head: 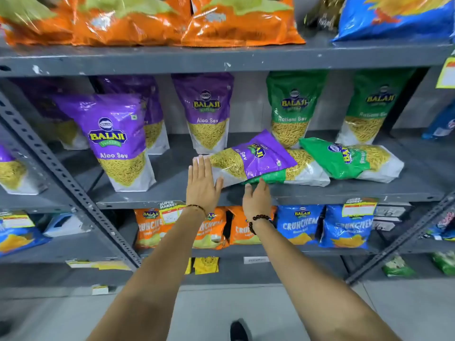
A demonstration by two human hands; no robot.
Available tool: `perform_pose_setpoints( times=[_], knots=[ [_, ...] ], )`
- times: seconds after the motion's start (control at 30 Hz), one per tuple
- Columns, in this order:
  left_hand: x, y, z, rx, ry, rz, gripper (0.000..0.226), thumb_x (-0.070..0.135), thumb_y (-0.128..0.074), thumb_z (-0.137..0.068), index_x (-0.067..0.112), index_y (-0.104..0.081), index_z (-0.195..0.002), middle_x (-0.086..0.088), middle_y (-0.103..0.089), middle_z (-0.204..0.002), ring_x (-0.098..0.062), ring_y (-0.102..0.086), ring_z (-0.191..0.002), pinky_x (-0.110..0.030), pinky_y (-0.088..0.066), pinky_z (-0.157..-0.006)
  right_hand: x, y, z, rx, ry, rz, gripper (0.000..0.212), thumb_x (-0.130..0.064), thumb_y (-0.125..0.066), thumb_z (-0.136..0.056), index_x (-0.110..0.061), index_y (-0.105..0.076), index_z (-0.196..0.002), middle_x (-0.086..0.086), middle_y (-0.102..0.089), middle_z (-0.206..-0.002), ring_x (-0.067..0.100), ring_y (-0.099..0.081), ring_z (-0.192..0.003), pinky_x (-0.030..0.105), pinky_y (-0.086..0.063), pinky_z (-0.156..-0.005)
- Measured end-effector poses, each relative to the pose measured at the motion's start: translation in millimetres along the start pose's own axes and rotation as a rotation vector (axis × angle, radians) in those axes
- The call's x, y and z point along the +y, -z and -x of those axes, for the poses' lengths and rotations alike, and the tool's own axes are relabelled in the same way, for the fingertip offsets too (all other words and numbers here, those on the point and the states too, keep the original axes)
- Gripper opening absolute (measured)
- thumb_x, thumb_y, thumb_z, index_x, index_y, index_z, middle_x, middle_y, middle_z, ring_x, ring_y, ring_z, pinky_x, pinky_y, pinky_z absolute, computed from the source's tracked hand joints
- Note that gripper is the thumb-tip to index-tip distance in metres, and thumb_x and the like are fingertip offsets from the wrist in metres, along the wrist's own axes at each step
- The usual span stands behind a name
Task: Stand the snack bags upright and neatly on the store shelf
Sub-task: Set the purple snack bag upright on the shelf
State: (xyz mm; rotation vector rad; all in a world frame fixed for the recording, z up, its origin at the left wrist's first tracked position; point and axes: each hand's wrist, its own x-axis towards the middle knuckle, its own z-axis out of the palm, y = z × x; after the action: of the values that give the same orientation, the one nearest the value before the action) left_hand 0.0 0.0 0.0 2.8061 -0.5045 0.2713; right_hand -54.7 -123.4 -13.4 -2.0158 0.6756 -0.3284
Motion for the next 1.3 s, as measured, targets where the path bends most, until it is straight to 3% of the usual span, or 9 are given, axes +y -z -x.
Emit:
perform_pose_setpoints(
  times=[0.27,0.4,0.6,0.73,0.83,0.9,1.03,1.17,1.3],
  knots=[
    [-23,-5,-105,-0.078,0.178,0.261,0.057,0.035,-0.031,-0.097,-0.001,-0.029,-0.141,-0.023,-0.031,-0.150,-0.037,-0.023,-0.141,-0.044,-0.019,-0.116,0,-32,-77,-0.221,-0.489,-0.678,0.052,-0.048,-0.056,-0.082,-0.005,-0.054,-0.110,0.019,-0.060,-0.104,0.021,-0.060,-0.070,0.033,-0.056,-0.064],
    [-35,-5,-145,-0.384,0.300,0.335,0.057,0.046,-0.031,-0.095,0.005,-0.045,-0.131,-0.024,-0.048,-0.138,-0.038,-0.046,-0.125,-0.039,-0.036,-0.103,8,-40,-89,-0.199,-0.558,-0.702,0.041,-0.049,-0.066,-0.073,-0.011,-0.058,-0.085,0.024,-0.064,-0.112,0.030,-0.065,-0.085,0.043,-0.057,-0.079],
    [-40,-5,-160,-0.547,0.379,0.534,0.055,0.042,-0.041,-0.093,0.006,-0.046,-0.134,-0.014,-0.046,-0.143,-0.030,-0.043,-0.130,-0.035,-0.032,-0.111,5,-43,-91,-0.238,-0.610,-0.867,0.051,-0.041,-0.059,-0.083,-0.003,-0.054,-0.117,0.024,-0.062,-0.118,0.028,-0.062,-0.089,0.039,-0.051,-0.075],
    [-48,-2,-150,-0.542,0.369,0.665,0.049,0.037,-0.048,-0.092,0.008,-0.050,-0.131,-0.011,-0.053,-0.135,-0.025,-0.051,-0.122,-0.034,-0.038,-0.106,0,-35,-83,-0.246,-0.586,-0.869,0.044,-0.039,-0.059,-0.084,-0.005,-0.056,-0.113,0.018,-0.064,-0.109,0.022,-0.064,-0.077,0.034,-0.054,-0.066],
    [-54,6,-127,-0.635,0.450,0.762,0.031,0.038,-0.048,-0.091,0.014,-0.061,-0.079,-0.006,-0.063,-0.074,-0.013,-0.061,-0.062,-0.019,-0.045,-0.058,-1,-24,-72,-0.262,-0.552,-0.787,0.052,-0.041,-0.065,-0.078,-0.006,-0.057,-0.117,0.014,-0.065,-0.108,0.020,-0.065,-0.077,0.028,-0.057,-0.055],
    [-60,13,-107,-0.725,0.501,0.864,0.036,0.041,-0.048,-0.091,0.017,-0.053,-0.064,0.003,-0.060,-0.047,-0.014,-0.054,-0.052,-0.023,-0.043,-0.053,-2,-13,-64,-0.308,-0.492,-0.709,0.049,-0.040,-0.067,-0.077,-0.010,-0.058,-0.115,0.012,-0.065,-0.111,0.018,-0.065,-0.082,0.022,-0.057,-0.052],
    [-83,18,-70,-0.874,0.448,1.166,0.026,0.039,-0.050,-0.090,0.017,-0.063,-0.092,-0.002,-0.070,-0.094,-0.020,-0.064,-0.089,-0.037,-0.049,-0.085,-6,17,-45,-0.456,-0.352,-0.573,0.024,-0.034,-0.062,-0.082,-0.018,-0.061,-0.100,0.002,-0.067,-0.094,0.016,-0.064,-0.081,0.020,-0.057,-0.055],
    [-94,45,-30,-1.112,0.207,1.187,0.056,0.057,-0.072,-0.058,0.017,-0.062,-0.096,0.004,-0.076,-0.081,-0.012,-0.071,-0.065,-0.027,-0.058,-0.062,-16,54,-17,-0.652,-0.259,-0.519,0.020,-0.032,-0.063,-0.078,-0.017,-0.062,-0.091,-0.007,-0.074,-0.068,0.009,-0.067,-0.067,0.020,-0.058,-0.060],
    [-93,72,-3,-1.169,0.014,1.224,0.077,0.058,-0.085,-0.034,0.011,-0.060,-0.089,0.002,-0.076,-0.070,-0.008,-0.071,-0.058,-0.021,-0.058,-0.053,-31,80,7,-0.809,-0.143,-0.554,0.064,-0.047,-0.089,-0.029,-0.019,-0.071,-0.083,-0.008,-0.076,-0.069,0.004,-0.069,-0.061,0.021,-0.058,-0.056]
  ],
)
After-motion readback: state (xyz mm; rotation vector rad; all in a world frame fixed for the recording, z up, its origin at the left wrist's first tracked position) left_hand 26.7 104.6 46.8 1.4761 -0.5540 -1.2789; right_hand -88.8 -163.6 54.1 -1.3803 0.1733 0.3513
